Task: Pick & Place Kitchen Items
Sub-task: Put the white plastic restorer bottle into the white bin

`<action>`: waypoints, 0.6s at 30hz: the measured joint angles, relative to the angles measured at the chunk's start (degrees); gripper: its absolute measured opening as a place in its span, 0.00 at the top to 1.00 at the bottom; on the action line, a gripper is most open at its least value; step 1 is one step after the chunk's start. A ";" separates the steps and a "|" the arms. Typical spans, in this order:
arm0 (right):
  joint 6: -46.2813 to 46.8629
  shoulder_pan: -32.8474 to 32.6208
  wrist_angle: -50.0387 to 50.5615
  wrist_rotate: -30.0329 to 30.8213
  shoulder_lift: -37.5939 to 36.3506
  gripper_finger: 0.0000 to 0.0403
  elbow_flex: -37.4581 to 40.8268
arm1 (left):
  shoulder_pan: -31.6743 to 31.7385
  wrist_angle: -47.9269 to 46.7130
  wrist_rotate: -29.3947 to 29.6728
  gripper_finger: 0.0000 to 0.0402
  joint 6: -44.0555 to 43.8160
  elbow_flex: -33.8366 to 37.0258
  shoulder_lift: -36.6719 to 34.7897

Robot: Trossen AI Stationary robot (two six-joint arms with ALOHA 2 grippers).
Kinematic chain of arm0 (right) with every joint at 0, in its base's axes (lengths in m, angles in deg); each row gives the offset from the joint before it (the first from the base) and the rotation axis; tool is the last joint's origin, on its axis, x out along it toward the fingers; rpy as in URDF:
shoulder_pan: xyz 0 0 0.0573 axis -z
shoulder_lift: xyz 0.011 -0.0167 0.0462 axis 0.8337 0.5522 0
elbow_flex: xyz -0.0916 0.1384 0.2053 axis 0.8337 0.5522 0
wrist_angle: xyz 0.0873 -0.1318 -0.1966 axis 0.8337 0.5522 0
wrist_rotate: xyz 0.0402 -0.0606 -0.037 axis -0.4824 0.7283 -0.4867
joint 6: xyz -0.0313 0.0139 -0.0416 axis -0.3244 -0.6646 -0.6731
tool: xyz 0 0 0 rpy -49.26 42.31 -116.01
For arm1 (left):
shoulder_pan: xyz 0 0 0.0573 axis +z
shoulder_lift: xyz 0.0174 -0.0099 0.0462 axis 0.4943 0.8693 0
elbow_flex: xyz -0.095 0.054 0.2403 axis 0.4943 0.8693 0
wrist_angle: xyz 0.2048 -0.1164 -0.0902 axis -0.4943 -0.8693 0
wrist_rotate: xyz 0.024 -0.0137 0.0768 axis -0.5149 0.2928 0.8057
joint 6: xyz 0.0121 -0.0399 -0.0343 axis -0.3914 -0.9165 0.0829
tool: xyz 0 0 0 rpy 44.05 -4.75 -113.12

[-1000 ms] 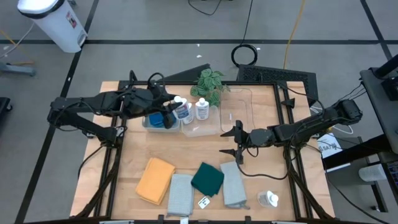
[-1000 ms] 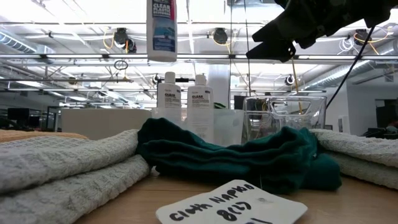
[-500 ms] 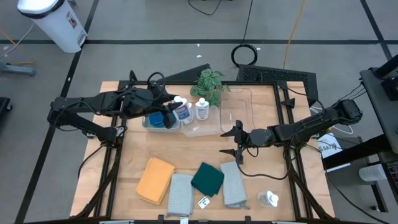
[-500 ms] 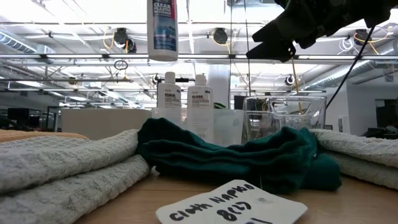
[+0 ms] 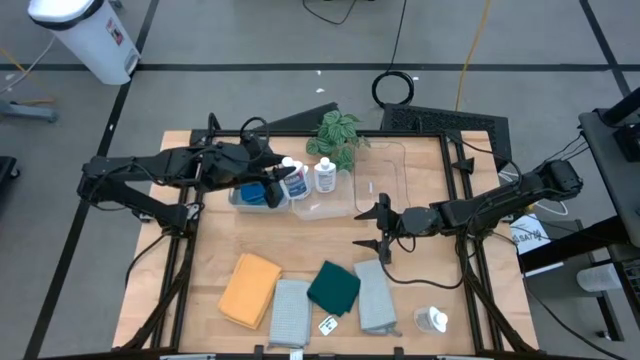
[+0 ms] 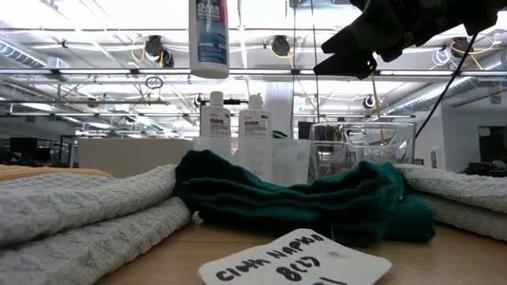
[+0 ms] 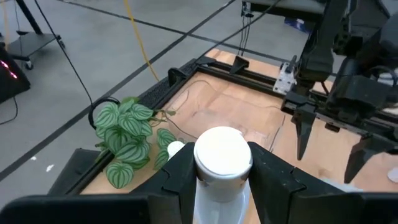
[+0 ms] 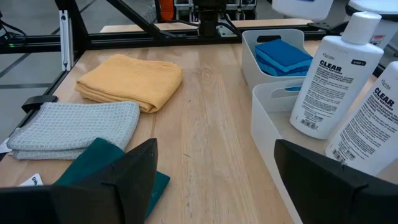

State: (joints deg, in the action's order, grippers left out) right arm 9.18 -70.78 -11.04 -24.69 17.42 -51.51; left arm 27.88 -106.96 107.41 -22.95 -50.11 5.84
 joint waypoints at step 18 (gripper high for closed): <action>0.01 -0.01 0.81 0.01 0.02 0.27 0.02 | 0.22 -1.16 0.27 0.71 1.78 1.03 3.05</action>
State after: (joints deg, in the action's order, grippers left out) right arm 9.19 -70.79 -10.23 -24.68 17.44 -51.49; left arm 28.10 -108.12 107.68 -21.17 -49.08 8.89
